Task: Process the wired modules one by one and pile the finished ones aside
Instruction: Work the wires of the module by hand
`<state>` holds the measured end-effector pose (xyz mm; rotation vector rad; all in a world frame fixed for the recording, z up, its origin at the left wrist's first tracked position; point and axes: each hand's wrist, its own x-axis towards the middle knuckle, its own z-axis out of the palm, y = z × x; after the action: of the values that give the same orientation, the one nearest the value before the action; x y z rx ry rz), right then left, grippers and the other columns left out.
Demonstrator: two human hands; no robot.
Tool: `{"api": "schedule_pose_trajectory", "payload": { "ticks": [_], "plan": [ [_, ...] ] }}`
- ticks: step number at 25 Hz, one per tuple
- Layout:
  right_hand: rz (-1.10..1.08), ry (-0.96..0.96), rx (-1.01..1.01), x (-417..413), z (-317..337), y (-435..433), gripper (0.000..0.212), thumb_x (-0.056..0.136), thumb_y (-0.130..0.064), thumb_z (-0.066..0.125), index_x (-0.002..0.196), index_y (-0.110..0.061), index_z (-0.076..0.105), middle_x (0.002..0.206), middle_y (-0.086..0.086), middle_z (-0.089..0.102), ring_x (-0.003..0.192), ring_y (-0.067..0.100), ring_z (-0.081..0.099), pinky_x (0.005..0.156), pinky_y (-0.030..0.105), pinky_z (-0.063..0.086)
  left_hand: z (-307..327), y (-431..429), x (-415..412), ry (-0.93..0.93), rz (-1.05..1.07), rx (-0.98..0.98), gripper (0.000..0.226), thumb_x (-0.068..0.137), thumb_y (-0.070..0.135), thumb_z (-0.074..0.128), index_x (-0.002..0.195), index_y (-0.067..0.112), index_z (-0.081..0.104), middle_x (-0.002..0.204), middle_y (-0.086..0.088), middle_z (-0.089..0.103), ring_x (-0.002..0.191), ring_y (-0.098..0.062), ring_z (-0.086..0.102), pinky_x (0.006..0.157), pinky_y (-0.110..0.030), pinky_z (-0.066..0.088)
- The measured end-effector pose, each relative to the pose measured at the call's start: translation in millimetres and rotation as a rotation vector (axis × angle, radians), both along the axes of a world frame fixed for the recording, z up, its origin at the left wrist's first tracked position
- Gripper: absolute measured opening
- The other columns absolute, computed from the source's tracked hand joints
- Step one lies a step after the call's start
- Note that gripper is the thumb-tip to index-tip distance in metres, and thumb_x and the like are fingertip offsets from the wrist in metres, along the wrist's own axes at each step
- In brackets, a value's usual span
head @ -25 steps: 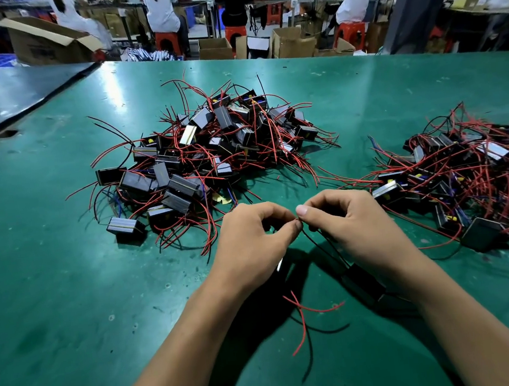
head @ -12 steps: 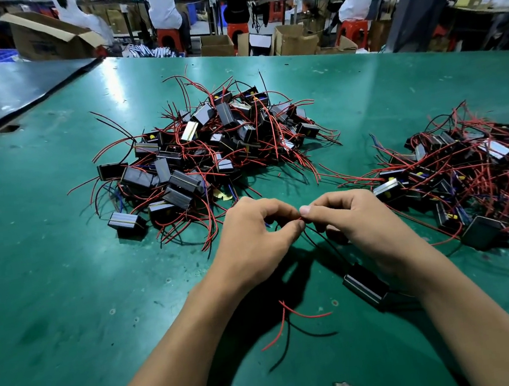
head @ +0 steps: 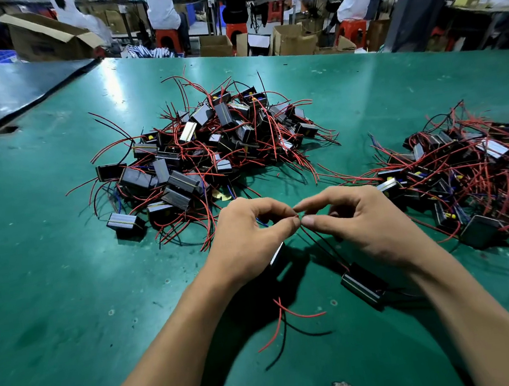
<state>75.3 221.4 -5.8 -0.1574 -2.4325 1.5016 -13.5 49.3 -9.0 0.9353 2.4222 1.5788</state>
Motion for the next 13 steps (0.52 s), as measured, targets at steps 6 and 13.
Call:
{"api": "schedule_pose_trajectory", "payload": {
  "ticks": [6, 13],
  "plan": [
    [-0.055, 0.096, 0.187, 0, 0, -7, 0.005, 0.088, -0.025, 0.075, 0.083, -0.025, 0.076, 0.054, -0.02, 0.054, 0.05, 0.002, 0.038, 0.051, 0.012, 0.029, -1, -1, 1, 0.026, 0.0, -0.011, 0.003, 0.081, 0.025, 0.078, 0.082, 0.022, 0.078, 0.077, 0.009, 0.072, 0.081, -0.004, 0.064, 0.077, -0.019, 0.046],
    [-0.139, -0.111, -0.149, -9, 1, -15, 0.026, 0.087, -0.02, 0.071, 0.061, -0.017, 0.067, 0.052, -0.009, 0.047, 0.049, 0.005, 0.038, 0.048, 0.016, 0.031, 1, 1, 9, 0.163, 0.07, 0.007, 0.006, 0.076, 0.023, 0.081, 0.079, 0.027, 0.078, 0.075, 0.013, 0.068, 0.087, -0.01, 0.056, 0.08, -0.023, 0.043]
  ]
}}
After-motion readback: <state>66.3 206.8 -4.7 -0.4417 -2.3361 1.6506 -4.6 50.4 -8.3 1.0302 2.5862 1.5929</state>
